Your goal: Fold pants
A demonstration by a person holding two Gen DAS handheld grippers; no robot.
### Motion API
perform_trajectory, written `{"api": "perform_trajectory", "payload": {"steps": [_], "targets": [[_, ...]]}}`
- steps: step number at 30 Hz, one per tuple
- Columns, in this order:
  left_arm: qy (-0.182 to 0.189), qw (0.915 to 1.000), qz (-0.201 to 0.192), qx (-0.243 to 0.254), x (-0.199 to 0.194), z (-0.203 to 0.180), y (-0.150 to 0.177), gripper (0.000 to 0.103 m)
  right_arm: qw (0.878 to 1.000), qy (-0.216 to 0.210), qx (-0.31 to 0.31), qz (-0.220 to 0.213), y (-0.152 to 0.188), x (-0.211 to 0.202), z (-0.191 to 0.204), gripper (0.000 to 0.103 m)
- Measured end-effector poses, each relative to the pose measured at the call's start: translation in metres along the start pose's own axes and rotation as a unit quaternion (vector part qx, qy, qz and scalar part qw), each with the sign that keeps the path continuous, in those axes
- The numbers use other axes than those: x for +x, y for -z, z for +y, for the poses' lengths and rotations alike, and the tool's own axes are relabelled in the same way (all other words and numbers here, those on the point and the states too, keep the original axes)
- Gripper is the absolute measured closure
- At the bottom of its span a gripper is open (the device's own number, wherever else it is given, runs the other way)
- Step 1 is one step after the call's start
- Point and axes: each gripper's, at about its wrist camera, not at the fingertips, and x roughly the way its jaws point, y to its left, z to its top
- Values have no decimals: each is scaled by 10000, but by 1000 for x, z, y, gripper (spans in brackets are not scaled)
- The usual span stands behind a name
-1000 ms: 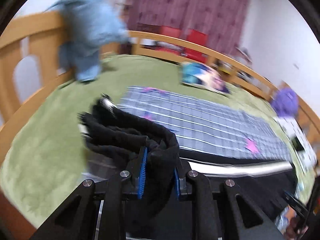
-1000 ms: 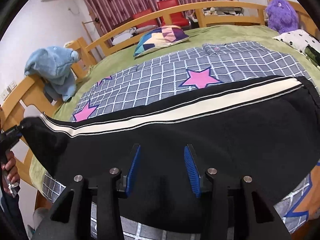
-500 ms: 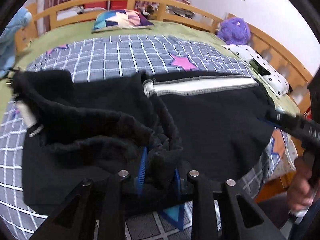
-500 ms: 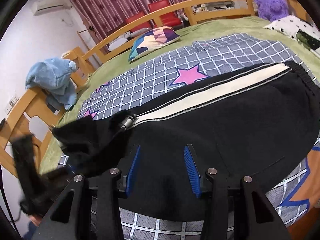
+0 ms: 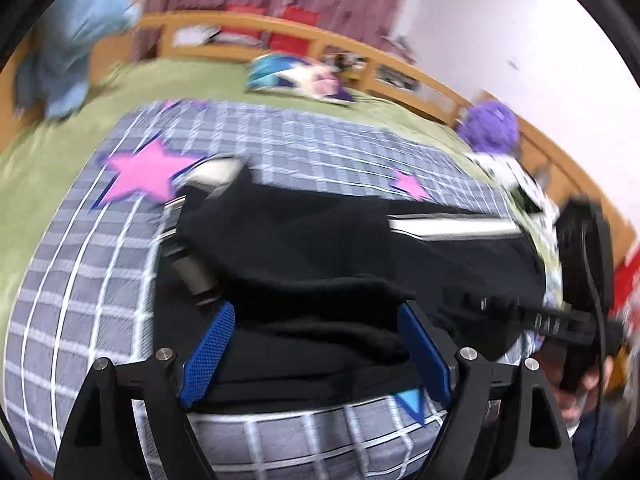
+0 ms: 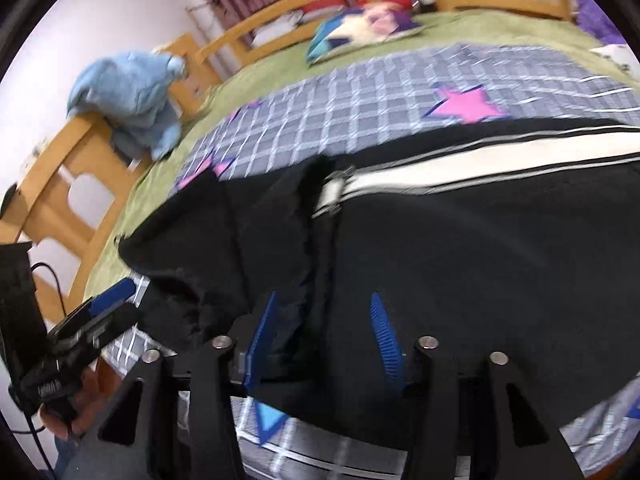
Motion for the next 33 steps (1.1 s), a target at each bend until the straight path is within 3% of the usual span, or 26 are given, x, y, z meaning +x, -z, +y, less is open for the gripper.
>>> {"api": "perform_trajectory", "payload": {"steps": [4,6,7,8,9,12,14,15,17,20,22,26,27,30,33], "targets": [[28,9962,-135,-860,-11,42,-3,20,9983,143,40,569,3,38,11,47],[143,9918,-198,-1253,-16,60,-4,20,9968,293,71,735,5,52,12,51],[215,9891,-236,-1437,-19,68,-5,20,9970,405,23,663,6,54,14,57],[273,9870,-279,-1562,-22,73,-6,20,9972,350,-30,656,6,54,17,82],[288,9858,-313,-1624,-23,75,-7,20,9974,292,-140,644,7,53,20,85],[285,9841,-395,-1710,-28,82,-8,20,9993,163,-92,334,5,35,15,89],[299,9830,-466,-1750,-33,83,-8,20,9995,-132,277,-89,1,8,-2,89],[305,9828,-483,-1754,-35,86,-10,20,9982,-86,483,-355,1,-9,-14,89],[309,9828,-523,-1746,-39,87,-9,20,9969,170,634,-444,4,-21,-28,89],[358,9819,-497,-1795,-39,91,-9,20,9951,567,731,349,18,-1,-44,86],[426,9805,-438,-1869,-37,93,-10,20,9941,817,553,442,21,2,-39,84],[521,9794,-401,-1910,-35,91,-12,20,9918,1250,-15,-249,21,-29,-14,72],[511,9799,-403,-1886,-35,89,-12,20,9914,1229,-162,-424,22,-38,-6,62],[505,9814,-338,-1819,-30,86,-13,20,9895,1051,-700,-700,21,-52,23,53],[499,9819,-285,-1802,-28,84,-13,20,9786,1055,-1579,-789,20,-44,63,41]]}}
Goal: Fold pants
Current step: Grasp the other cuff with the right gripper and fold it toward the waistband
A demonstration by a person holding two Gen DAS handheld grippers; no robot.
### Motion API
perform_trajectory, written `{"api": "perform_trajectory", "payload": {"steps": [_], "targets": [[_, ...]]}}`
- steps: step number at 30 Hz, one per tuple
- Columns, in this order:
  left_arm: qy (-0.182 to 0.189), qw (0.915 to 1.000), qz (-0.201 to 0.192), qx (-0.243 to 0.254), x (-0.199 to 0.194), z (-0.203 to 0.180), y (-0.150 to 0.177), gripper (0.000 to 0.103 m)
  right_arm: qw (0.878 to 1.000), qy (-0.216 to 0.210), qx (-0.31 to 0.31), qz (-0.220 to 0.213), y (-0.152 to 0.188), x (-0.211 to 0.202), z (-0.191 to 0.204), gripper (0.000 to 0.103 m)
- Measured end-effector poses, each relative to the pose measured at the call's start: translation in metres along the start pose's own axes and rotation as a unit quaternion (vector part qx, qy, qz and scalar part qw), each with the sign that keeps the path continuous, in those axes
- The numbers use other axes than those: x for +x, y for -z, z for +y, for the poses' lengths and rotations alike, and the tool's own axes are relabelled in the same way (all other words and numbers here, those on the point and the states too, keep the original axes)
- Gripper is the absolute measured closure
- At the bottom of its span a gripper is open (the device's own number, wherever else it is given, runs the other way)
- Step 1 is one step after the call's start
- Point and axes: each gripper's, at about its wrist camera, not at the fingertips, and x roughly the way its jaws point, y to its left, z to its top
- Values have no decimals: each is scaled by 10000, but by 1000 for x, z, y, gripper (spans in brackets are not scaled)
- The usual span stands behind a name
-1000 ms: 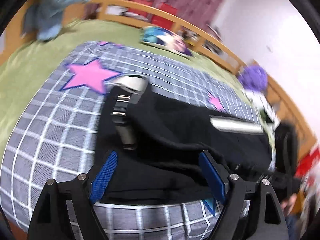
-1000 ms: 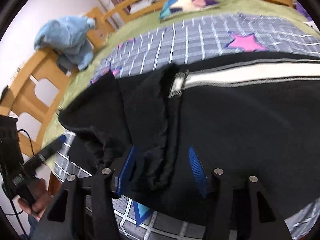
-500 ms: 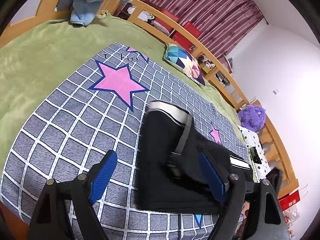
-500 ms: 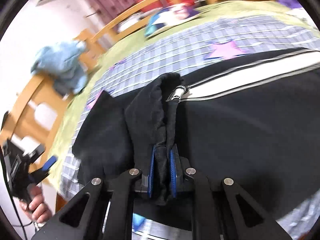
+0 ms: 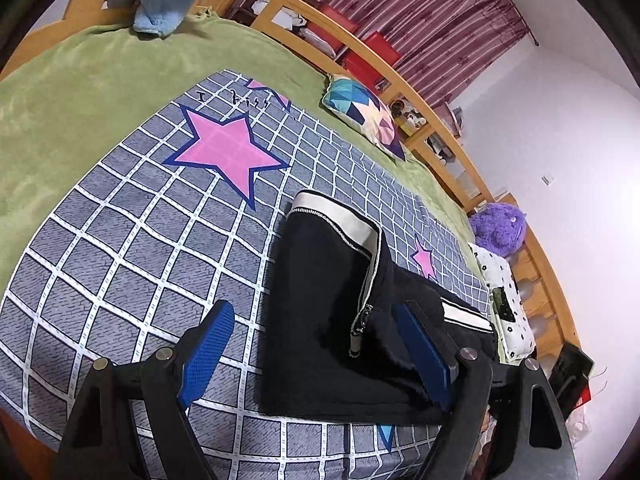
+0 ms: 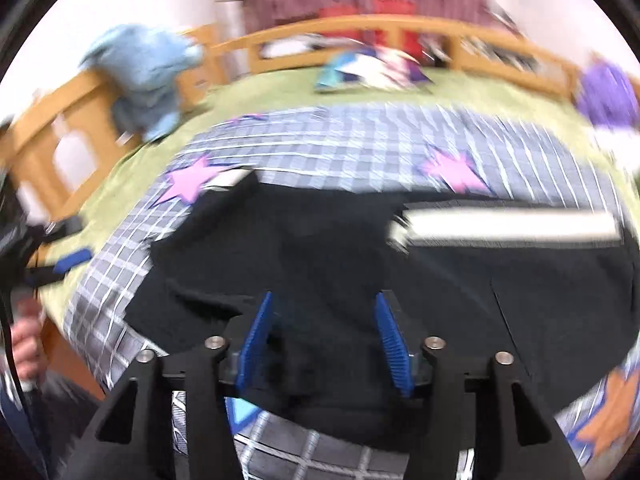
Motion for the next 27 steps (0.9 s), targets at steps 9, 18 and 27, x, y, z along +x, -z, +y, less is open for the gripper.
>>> {"api": "perform_trajectory", "payload": {"steps": [9,18,27], "targets": [[-48,9996,-143,-257,-8,12,-6,20,9865,55,-1482,687,8,78,68,40],[-85,9989,-41,-449,-3,23,-6,20,9957,-781,421,-274,-12,42,-10,92],[-121,9995,128,-276,10,9,-2,20,9586,-413,2763,554,13,82,-127,70]]}}
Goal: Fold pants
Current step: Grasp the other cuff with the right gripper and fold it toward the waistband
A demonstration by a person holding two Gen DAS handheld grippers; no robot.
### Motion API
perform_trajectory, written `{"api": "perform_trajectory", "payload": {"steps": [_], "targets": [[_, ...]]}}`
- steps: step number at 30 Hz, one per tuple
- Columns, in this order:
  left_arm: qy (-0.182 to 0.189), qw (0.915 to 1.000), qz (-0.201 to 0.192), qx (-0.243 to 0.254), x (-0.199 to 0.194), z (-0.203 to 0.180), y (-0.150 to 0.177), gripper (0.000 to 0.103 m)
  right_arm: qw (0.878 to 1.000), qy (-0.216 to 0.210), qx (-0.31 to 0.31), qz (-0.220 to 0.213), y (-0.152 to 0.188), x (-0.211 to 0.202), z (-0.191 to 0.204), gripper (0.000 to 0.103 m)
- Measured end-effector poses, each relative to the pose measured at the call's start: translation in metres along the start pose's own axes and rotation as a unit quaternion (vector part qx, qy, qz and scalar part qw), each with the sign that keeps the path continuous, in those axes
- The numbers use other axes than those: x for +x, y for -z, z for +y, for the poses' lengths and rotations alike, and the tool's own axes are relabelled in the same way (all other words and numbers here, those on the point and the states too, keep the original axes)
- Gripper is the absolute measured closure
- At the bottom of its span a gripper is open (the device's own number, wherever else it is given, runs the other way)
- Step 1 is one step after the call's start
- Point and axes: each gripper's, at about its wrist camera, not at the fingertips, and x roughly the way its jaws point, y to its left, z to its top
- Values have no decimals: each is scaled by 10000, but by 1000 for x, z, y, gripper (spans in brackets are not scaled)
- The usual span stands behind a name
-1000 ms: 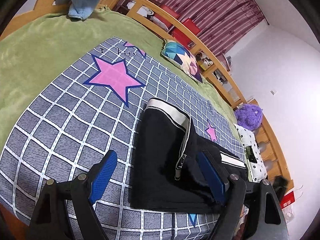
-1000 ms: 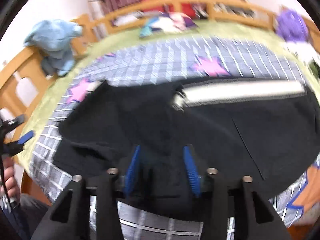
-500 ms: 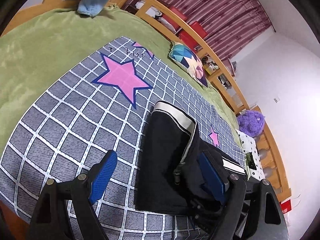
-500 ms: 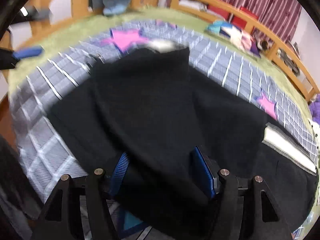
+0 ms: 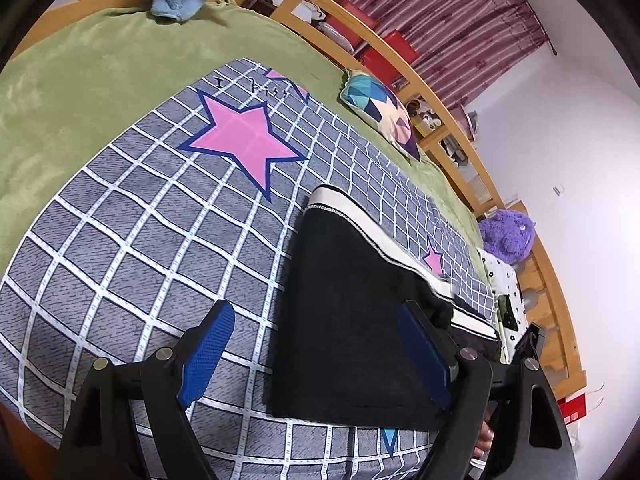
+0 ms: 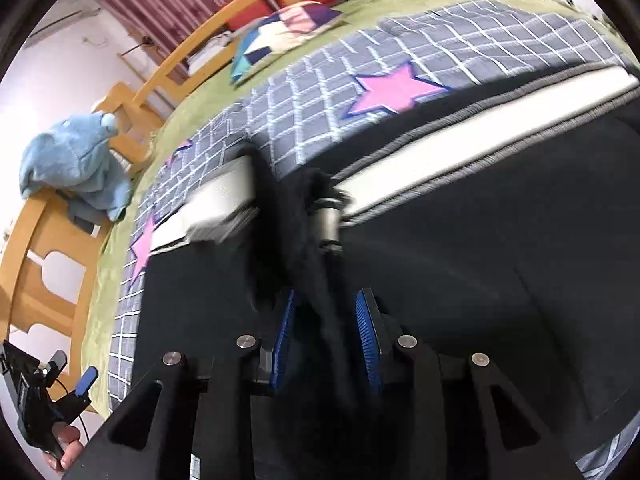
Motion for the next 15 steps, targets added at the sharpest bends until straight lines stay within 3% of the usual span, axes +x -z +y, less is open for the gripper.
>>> {"api": "perform_trajectory", "payload": {"steps": [1,3,4,7,10,12,14,15], "targets": [[12,10000,12,9,1,-2,1,20,9999,-12,-107,-69,1,-5,2,69],[21,10000,40,44,3,-6,2,20,9995,-155,-261,-128,6,-13,3,52],[10,9999,65,96,5,-10,4,20,9992,-248,-297,-117,11,-15,4,50],[-37,9996,137,237,10,-19,8,20,9983,-224,-477,247,21,-5,8,49],[-100,9991,206,362,15,-26,13,20,9951,188,-792,565,31,14,15,50],[-147,9987,239,430,18,-30,16,20,9933,-118,-1000,573,34,10,20,82],[-208,9984,214,470,18,-33,17,20,9958,-593,-654,226,28,-9,9,86],[-246,9984,182,478,16,-33,17,20,9941,-1045,-299,21,22,-26,-5,86]]}}
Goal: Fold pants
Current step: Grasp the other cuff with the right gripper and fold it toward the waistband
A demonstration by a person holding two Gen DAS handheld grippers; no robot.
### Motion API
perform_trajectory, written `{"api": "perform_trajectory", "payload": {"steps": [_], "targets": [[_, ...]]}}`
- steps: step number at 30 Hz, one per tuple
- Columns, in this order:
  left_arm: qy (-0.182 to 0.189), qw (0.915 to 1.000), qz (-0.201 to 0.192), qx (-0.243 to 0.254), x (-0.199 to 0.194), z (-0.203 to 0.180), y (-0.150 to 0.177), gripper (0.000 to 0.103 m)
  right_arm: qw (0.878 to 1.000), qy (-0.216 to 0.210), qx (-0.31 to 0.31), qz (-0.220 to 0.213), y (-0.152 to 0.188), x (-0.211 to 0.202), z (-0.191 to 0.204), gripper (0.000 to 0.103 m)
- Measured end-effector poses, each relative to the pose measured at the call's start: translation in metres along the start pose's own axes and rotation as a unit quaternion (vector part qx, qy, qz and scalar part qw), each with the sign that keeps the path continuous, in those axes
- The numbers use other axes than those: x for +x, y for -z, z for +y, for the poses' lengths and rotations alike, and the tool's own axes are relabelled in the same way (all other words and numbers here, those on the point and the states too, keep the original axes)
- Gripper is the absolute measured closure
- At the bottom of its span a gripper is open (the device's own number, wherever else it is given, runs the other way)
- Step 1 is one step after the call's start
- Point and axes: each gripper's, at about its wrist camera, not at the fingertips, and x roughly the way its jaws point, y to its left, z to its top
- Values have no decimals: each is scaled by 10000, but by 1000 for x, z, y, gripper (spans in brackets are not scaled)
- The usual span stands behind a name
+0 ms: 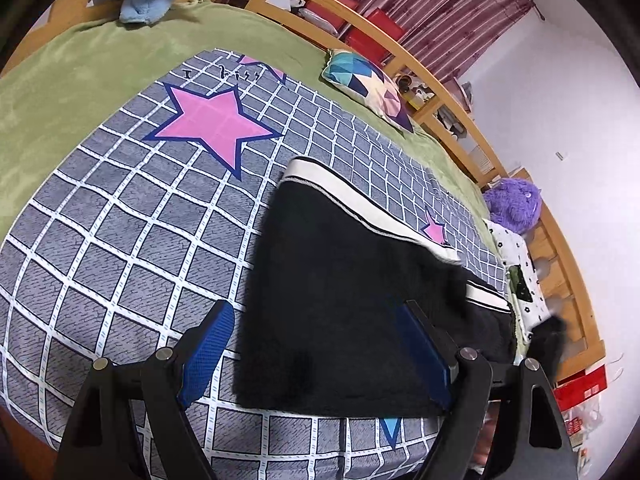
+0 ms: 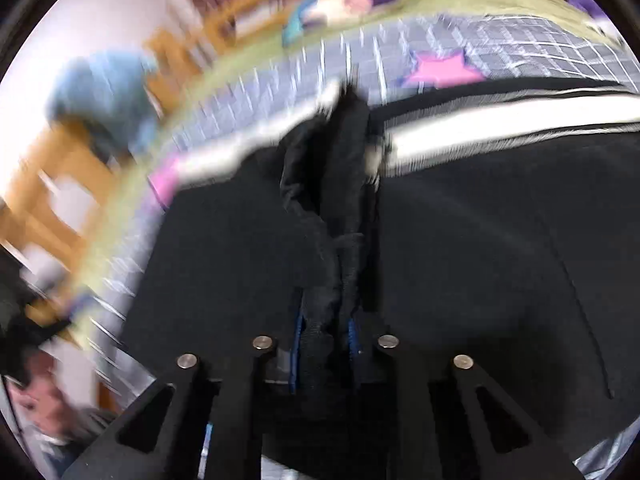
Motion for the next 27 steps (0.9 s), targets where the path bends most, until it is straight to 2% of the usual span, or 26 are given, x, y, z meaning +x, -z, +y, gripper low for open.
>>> {"api": "perform_trajectory", "payload": {"steps": [2,4,5,7,9,12,14,17,19,22,24,27], "targets": [[-39,10000,-39,15,-2,0,1,20,9995,-183,209,-166,-3,-15,-10,87],[-76,9999,-31,63,-3,-2,3,20,9995,265,146,38,-1,-12,-15,87],[-114,9999,-23,85,-2,-2,4,20,9980,554,87,301,3,-1,-17,86],[-170,9998,-1,101,0,-2,6,20,9940,864,-44,668,10,16,-16,84],[-219,9997,53,119,3,-3,7,20,9908,1083,-431,682,11,19,-6,78],[-346,9989,204,245,11,-6,12,20,9921,1074,-477,434,14,3,1,66],[-525,9971,301,468,15,-9,19,20,9938,976,-419,333,18,-5,1,62],[-903,9894,343,1081,12,-11,38,20,9936,970,-421,401,22,-8,-5,60],[-1077,9858,244,1267,6,-8,50,21,9945,869,-399,427,22,-4,-6,60],[-935,9884,82,1194,2,-11,50,22,9943,875,-450,400,26,-4,-7,60],[-772,9896,-43,1212,3,-19,47,22,9905,1006,-729,598,31,4,-3,67],[-867,9871,-17,1348,18,-30,47,21,9887,1043,-868,643,35,4,1,67]]}}
